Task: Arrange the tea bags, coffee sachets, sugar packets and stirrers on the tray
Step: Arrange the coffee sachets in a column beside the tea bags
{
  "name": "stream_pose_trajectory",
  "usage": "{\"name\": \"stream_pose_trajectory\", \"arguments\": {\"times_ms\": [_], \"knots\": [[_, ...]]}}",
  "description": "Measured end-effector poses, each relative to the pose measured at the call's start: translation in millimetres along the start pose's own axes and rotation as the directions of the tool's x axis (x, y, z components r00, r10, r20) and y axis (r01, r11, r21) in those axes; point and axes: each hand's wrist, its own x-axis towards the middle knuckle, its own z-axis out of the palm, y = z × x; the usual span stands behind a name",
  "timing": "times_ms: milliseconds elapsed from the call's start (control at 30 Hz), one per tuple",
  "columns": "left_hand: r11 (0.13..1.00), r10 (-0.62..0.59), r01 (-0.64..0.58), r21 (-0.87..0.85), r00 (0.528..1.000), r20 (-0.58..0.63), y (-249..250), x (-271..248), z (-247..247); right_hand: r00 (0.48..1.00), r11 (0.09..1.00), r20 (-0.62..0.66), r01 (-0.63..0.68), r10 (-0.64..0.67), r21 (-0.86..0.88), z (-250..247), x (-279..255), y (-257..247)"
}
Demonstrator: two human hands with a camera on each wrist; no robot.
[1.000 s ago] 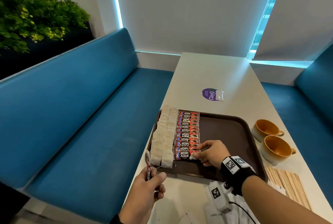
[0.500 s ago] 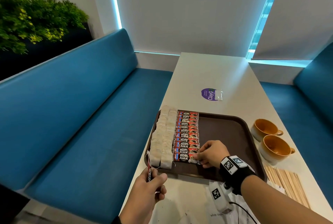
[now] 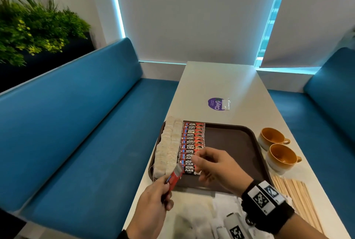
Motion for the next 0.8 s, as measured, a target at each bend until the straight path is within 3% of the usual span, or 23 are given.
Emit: {"name": "stream_pose_trajectory", "arguments": {"times_ms": [67, 167, 300, 400, 467, 567, 800], "knots": [[0.991, 0.060, -0.069, 0.111, 0.995, 0.085, 2, -4, 8, 0.998, 1.000, 0.057, 0.026, -0.026, 0.001, 3, -17, -4], [0.955, 0.140, -0.176, 0.239, 0.977, 0.160, 4, -9, 16, 0.996, 0.995, 0.031, 0.081, -0.079, -0.056, 2, -34, -1], [0.960, 0.239, -0.254, 0.119, 0.963, 0.128, 9, -19, 27, 0.990, 0.991, -0.056, 0.128, -0.130, -0.046, -8, -48, 1], [0.986, 0.154, -0.145, -0.084, 0.982, 0.113, 17, -26, 34, 0.976, 0.978, -0.101, 0.184, -0.194, -0.100, -18, -56, 0], [0.993, 0.063, -0.050, -0.109, 0.991, 0.120, 19, -28, 34, 0.966, 0.973, -0.118, 0.224, -0.229, -0.056, -22, -59, 0], [1.000, 0.015, -0.016, 0.003, 0.982, 0.190, 18, -30, 33, 0.955, 0.963, -0.123, 0.267, -0.268, -0.030, -20, -60, 3], [0.931, 0.213, -0.250, 0.267, 0.964, 0.162, 11, -20, 25, 0.991, 0.994, -0.076, 0.112, -0.112, 0.000, -24, -60, 10]]}}
